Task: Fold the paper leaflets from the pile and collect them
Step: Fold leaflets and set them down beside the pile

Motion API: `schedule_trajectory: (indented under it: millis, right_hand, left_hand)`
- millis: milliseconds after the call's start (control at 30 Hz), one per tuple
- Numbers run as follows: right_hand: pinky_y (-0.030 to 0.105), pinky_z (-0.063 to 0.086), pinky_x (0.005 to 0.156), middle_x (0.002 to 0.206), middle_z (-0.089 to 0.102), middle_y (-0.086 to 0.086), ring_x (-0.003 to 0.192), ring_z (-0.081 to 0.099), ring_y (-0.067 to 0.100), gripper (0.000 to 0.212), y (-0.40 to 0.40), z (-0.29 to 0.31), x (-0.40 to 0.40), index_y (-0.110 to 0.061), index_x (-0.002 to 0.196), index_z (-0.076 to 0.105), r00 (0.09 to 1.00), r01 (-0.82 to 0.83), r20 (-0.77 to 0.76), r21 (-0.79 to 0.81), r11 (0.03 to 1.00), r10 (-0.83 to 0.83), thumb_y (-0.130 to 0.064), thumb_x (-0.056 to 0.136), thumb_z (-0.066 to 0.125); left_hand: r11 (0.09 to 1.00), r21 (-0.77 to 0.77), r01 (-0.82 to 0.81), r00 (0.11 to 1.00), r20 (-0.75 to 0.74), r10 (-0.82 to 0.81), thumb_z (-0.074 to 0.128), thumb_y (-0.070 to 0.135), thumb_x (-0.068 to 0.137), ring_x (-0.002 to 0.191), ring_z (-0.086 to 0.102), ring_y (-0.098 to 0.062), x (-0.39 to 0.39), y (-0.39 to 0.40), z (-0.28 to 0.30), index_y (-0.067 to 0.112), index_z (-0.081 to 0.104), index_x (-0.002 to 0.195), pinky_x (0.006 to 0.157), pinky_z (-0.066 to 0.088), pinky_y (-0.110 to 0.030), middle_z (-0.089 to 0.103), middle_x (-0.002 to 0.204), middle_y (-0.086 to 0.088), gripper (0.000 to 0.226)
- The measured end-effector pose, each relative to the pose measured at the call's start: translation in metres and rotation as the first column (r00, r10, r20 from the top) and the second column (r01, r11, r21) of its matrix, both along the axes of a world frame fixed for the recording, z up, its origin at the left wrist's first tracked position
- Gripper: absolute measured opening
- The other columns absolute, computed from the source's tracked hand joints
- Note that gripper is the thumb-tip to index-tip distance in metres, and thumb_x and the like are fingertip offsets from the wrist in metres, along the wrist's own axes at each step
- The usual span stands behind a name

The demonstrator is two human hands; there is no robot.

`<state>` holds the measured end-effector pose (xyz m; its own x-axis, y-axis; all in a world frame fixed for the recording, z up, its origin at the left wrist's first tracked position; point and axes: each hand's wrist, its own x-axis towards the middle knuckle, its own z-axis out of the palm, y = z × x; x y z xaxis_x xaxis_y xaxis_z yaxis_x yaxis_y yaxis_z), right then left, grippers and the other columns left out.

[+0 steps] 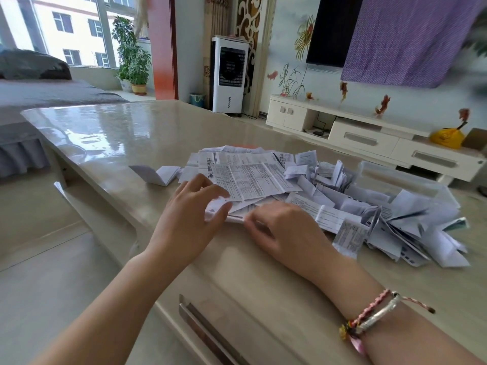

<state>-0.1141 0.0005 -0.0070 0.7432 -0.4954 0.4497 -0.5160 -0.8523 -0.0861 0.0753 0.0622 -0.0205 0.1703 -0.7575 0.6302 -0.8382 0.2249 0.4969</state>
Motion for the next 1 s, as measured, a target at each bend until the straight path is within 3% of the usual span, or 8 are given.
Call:
schedule_trajectory:
  millis: [167,300,433,500,633,767,900,1000]
  right_hand:
    - [0.038,0.05,0.068,0.078,0.068,-0.005,0.073,0.062,0.013,0.024,0.0,-0.002,-0.001,-0.022,0.089,0.065,0.97,0.064,0.222,0.178,0.982,-0.103,-0.038,0.095,0.048]
    - [0.025,0.05,0.073,0.076,0.068,-0.011,0.077,0.064,0.003,0.016,0.001,0.002,-0.002,-0.019,0.086,0.068,0.884,-0.041,0.435,0.432,0.901,-0.168,-0.027,0.095,0.057]
    - [0.029,0.052,0.073,0.078,0.071,-0.005,0.077,0.066,0.008,0.017,0.001,0.003,0.002,-0.016,0.085,0.07,0.825,-0.134,0.521,0.558,0.819,-0.22,-0.021,0.096,0.057]
    - [0.026,0.049,0.068,0.078,0.071,-0.002,0.074,0.065,0.008,0.018,0.0,0.003,0.002,-0.014,0.086,0.071,0.803,-0.175,0.544,0.607,0.775,-0.244,-0.019,0.096,0.057]
    - [0.019,0.049,0.067,0.08,0.071,0.002,0.074,0.064,0.006,0.013,0.002,0.008,0.002,-0.009,0.09,0.07,0.763,-0.273,0.595,0.65,0.709,-0.252,-0.014,0.095,0.059]
    - [0.018,0.052,0.075,0.09,0.072,0.009,0.082,0.066,0.008,0.009,0.005,0.011,0.003,-0.009,0.093,0.069,0.751,-0.313,0.622,0.632,0.709,-0.222,-0.005,0.091,0.061]
    - [0.018,0.051,0.071,0.087,0.071,0.006,0.081,0.065,0.008,0.01,0.009,0.016,0.002,-0.016,0.088,0.068,0.731,-0.364,0.649,0.633,0.683,-0.21,-0.007,0.09,0.064]
    - [0.017,0.049,0.071,0.083,0.069,-0.004,0.08,0.061,0.006,0.011,0.008,0.018,0.004,-0.018,0.085,0.069,0.72,-0.362,0.66,0.619,0.697,-0.212,-0.008,0.089,0.066]
  left_hand:
    - [1.0,-0.014,0.011,0.995,-0.098,-0.013,0.071,0.037,0.081,0.088,0.056,-0.004,-0.01,0.002,0.004,0.026,0.058,0.121,0.081,0.048,-0.029,0.046,0.11,0.013,0.043]
    - [0.998,-0.015,0.067,0.995,-0.074,-0.068,0.072,0.037,0.081,0.121,0.048,-0.014,-0.015,0.0,0.001,0.025,0.043,0.138,0.098,0.044,-0.035,0.042,0.136,0.01,0.065]
    - [0.995,-0.084,-0.051,0.991,0.119,0.061,0.073,0.031,0.081,0.137,0.032,-0.022,-0.02,0.001,0.003,0.03,0.018,0.151,0.11,0.03,-0.04,0.022,0.157,0.004,0.089]
    - [0.987,-0.114,-0.111,0.974,0.184,0.131,0.073,0.029,0.081,0.138,0.029,-0.024,-0.021,0.002,0.007,0.031,0.017,0.152,0.11,0.026,-0.04,0.019,0.158,0.001,0.09]
    - [0.992,-0.121,-0.046,0.958,0.275,0.078,0.05,0.029,0.095,0.144,0.023,-0.022,-0.021,-0.001,0.003,0.025,0.044,0.143,0.114,0.014,-0.031,0.031,0.155,0.003,0.049]
    - [0.988,0.101,0.119,0.993,-0.039,-0.116,0.035,0.052,0.093,0.143,0.024,-0.003,-0.028,-0.002,-0.001,0.027,0.044,0.142,0.118,0.022,-0.03,0.041,0.147,0.014,0.055]
    - [0.947,0.135,0.293,0.934,-0.25,-0.253,0.051,0.045,0.093,0.119,0.052,0.007,-0.028,0.003,0.005,0.026,0.056,0.134,0.099,0.042,-0.016,0.062,0.128,0.015,0.045]
    - [0.936,0.117,0.332,0.915,-0.279,-0.29,0.052,0.023,0.098,0.087,0.065,-0.003,-0.03,0.006,0.008,0.017,0.07,0.106,0.076,0.049,-0.017,0.073,0.092,0.008,0.02]
